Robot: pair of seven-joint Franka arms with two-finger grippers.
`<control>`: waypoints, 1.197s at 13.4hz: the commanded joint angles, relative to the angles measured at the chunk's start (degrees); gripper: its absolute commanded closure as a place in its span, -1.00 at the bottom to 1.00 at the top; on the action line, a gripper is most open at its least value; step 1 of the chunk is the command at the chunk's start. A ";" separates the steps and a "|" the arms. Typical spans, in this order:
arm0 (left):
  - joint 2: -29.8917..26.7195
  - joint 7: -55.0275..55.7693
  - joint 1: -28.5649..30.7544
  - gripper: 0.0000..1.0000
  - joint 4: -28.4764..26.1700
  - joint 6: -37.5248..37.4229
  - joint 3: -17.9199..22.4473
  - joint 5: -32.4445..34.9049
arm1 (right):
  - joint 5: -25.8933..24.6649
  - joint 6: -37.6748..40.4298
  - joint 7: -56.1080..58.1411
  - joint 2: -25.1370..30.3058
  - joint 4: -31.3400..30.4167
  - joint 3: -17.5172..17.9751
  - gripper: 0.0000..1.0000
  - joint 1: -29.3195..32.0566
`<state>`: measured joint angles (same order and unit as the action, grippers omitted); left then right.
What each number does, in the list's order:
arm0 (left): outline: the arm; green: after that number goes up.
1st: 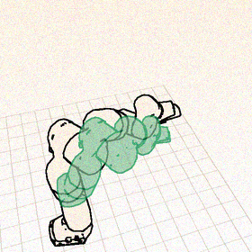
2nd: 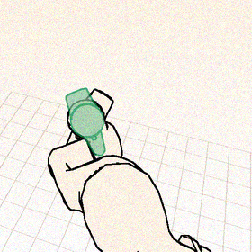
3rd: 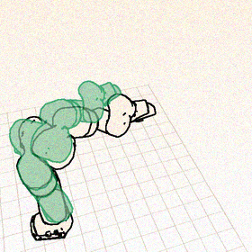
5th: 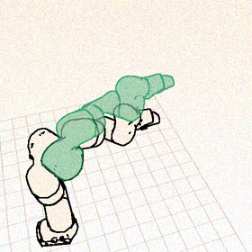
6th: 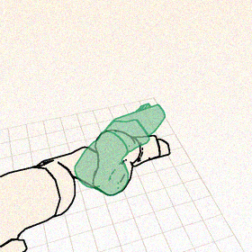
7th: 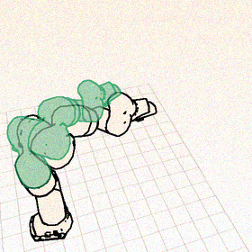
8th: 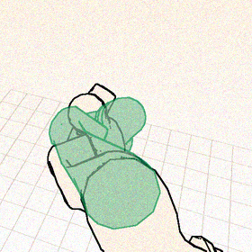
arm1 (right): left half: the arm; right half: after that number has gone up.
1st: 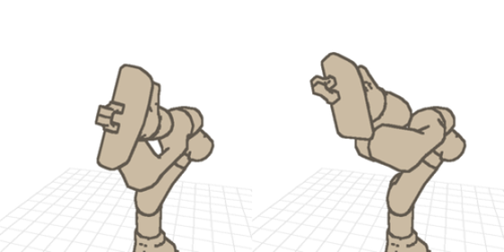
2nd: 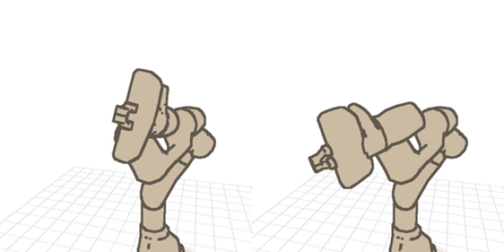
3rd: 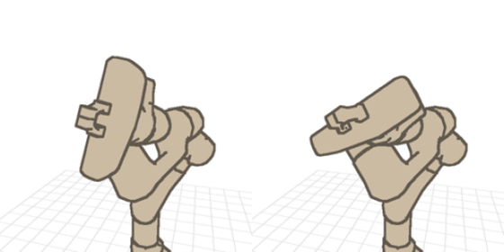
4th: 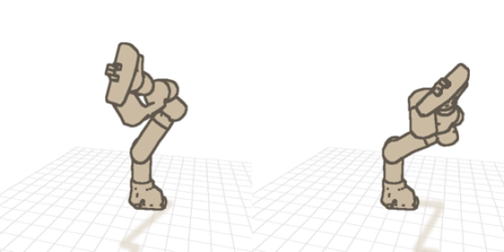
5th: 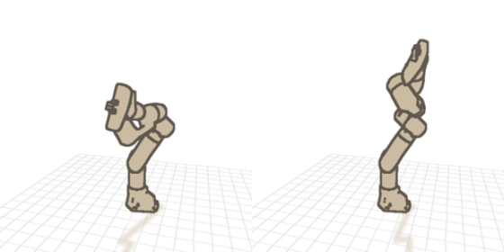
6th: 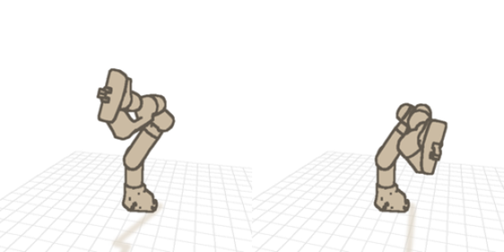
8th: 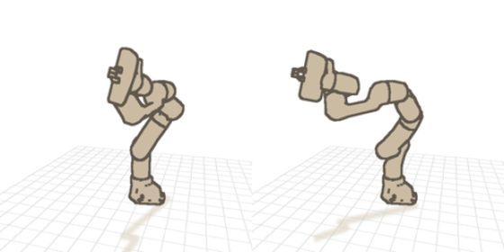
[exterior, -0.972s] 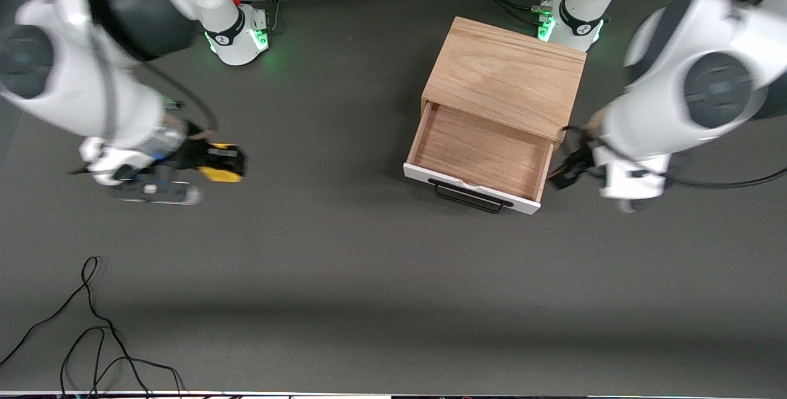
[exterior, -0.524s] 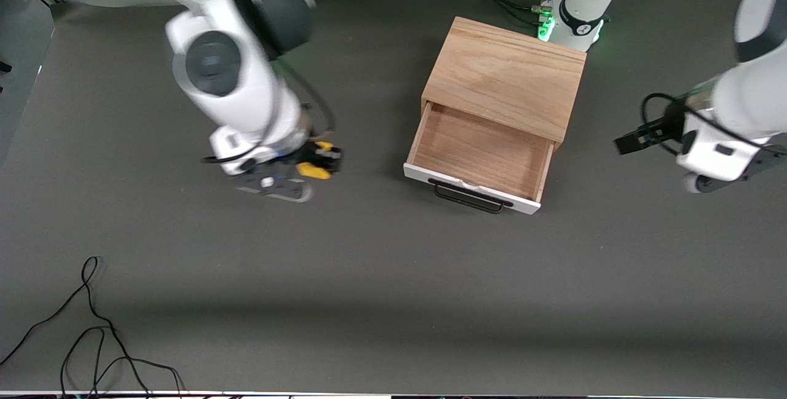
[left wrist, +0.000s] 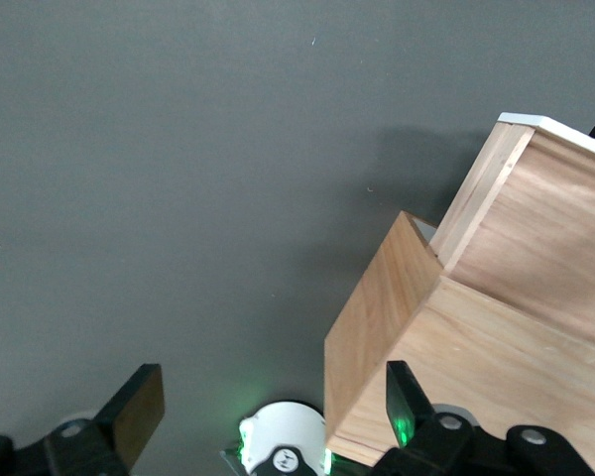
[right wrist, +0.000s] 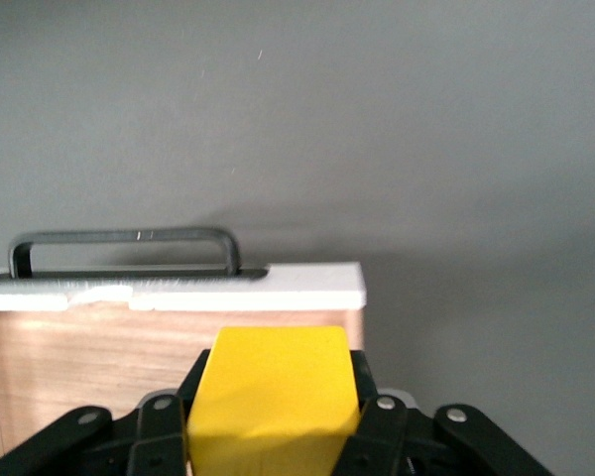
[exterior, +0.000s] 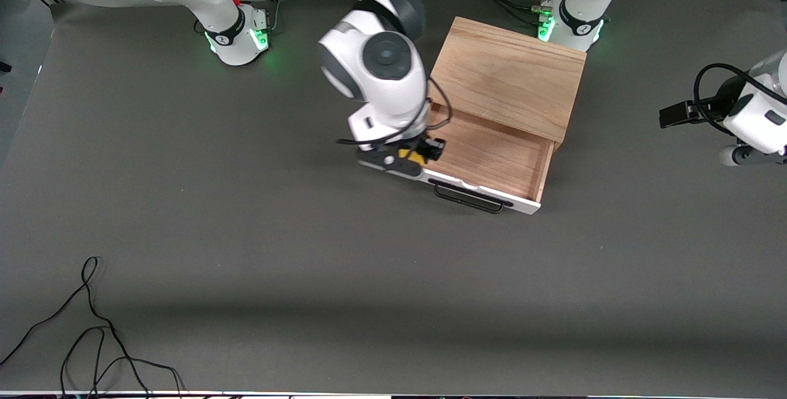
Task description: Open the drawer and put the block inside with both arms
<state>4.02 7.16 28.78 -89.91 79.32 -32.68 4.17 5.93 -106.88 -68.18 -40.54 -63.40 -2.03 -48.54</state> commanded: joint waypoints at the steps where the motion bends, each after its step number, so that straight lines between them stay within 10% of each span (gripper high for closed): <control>1: -6.74 -6.08 1.27 -1.00 -8.16 4.87 0.95 -1.18 | 0.75 -2.80 -5.37 -4.01 3.19 0.88 1.00 -1.64; 15: -6.83 -9.00 1.10 -1.00 -8.18 11.30 1.22 -3.29 | 0.23 -10.37 -9.52 -10.53 2.31 2.29 1.00 -3.22; 16: -6.31 -9.09 1.10 -1.00 -7.39 11.30 1.30 -3.29 | 0.14 -10.28 -9.43 -10.44 2.31 2.29 0.27 -3.22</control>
<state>-1.63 -0.27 29.22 -97.67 90.14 -31.44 1.79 5.93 -117.11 -76.17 -50.10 -62.88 0.19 -51.62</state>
